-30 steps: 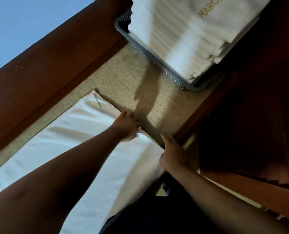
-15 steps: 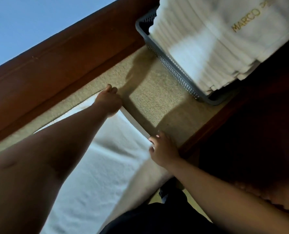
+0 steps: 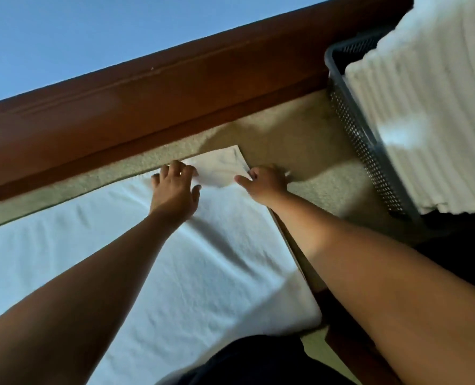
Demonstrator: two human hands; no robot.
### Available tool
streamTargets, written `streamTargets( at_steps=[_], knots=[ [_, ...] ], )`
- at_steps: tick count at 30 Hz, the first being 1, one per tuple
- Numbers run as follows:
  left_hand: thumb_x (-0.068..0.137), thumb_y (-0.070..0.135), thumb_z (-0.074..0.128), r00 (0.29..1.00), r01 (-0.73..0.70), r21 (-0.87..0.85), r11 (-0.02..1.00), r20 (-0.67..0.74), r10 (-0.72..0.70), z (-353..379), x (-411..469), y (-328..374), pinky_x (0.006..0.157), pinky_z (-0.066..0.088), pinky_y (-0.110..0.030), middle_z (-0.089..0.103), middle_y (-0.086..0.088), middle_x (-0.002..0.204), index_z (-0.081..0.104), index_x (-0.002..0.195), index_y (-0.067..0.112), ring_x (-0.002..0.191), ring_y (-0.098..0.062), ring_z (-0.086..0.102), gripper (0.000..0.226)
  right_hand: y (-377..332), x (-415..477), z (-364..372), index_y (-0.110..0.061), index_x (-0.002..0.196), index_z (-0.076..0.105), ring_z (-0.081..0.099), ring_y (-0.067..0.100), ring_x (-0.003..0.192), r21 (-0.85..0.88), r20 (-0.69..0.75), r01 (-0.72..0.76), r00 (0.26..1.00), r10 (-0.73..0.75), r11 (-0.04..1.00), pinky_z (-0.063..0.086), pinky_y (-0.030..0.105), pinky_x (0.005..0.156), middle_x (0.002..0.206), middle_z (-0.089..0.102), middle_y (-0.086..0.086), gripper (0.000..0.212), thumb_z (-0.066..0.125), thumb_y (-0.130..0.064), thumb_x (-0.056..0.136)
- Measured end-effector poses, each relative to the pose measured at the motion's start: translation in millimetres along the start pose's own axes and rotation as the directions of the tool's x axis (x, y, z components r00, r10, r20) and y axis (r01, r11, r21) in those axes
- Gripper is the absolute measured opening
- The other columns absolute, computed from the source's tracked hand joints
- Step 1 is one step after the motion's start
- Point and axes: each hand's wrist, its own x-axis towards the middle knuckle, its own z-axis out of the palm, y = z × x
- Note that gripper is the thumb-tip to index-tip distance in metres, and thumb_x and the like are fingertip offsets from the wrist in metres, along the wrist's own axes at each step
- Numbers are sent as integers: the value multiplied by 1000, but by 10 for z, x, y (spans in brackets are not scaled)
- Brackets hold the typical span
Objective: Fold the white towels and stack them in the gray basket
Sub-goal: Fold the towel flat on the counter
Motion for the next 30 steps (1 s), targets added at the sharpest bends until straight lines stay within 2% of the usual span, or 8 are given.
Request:
streamTargets(
  at_steps=[2,4,7,9,13,19,24,30],
  knots=[
    [91,27,68,999,-26,-18,1000,20,26,30,-200,-160,97,35,-49,52,-10,126,60,122,17,115,-35,48,33,-205,209,-56,-26,65,48,52,20,79,72,68,-3,998,-2,997,35,29,66,66,48,-8,42,64,-56,88],
    [89,25,70,998,-55,-31,998,12,56,69,-383,-298,94,37,-48,53,-9,125,61,121,16,111,-35,50,35,-349,406,-81,-19,96,68,62,24,92,88,119,-1,993,-10,996,41,28,75,91,66,3,28,64,-47,92],
    [89,26,69,999,-44,-46,998,11,45,124,-580,-381,91,38,-47,53,-7,124,60,121,17,107,-33,51,34,-434,585,-138,-7,125,62,61,30,115,171,39,-90,996,85,981,50,35,89,120,65,15,35,63,-28,97],
    [89,26,69,999,-40,-60,997,10,41,163,-694,-375,91,38,-47,52,-7,125,60,121,18,107,-32,51,35,-452,591,-134,-2,134,56,58,33,122,199,-21,-146,988,153,969,48,38,96,132,61,17,42,63,-22,98],
    [89,29,67,998,-65,-94,993,19,67,246,-926,-244,94,38,-46,49,-5,134,58,125,20,113,-31,50,38,-390,394,-14,-9,126,58,64,31,110,201,-116,-129,981,154,971,51,35,89,122,66,14,43,72,-26,89],
    [85,31,71,987,-98,-136,986,111,113,365,-1389,190,94,43,-46,47,-9,144,59,128,21,120,-34,53,46,268,-521,118,-10,102,64,65,30,91,102,-72,-60,995,67,993,45,28,73,92,63,5,27,72,-23,80],
    [89,36,67,961,-25,-137,990,269,62,470,-2009,560,101,45,-48,28,-10,159,51,138,25,131,-36,44,53,1004,-1546,187,-22,99,54,47,25,111,-60,9,-117,993,118,991,42,35,90,118,41,2,24,68,-31,81],
    [95,41,57,901,8,-60,998,433,19,521,-2659,902,115,32,-43,2,-5,167,26,156,33,150,-31,18,69,1575,-2096,225,-26,86,52,45,27,115,-234,86,-74,992,97,969,43,35,94,113,40,-1,24,65,-46,82]
  ],
)
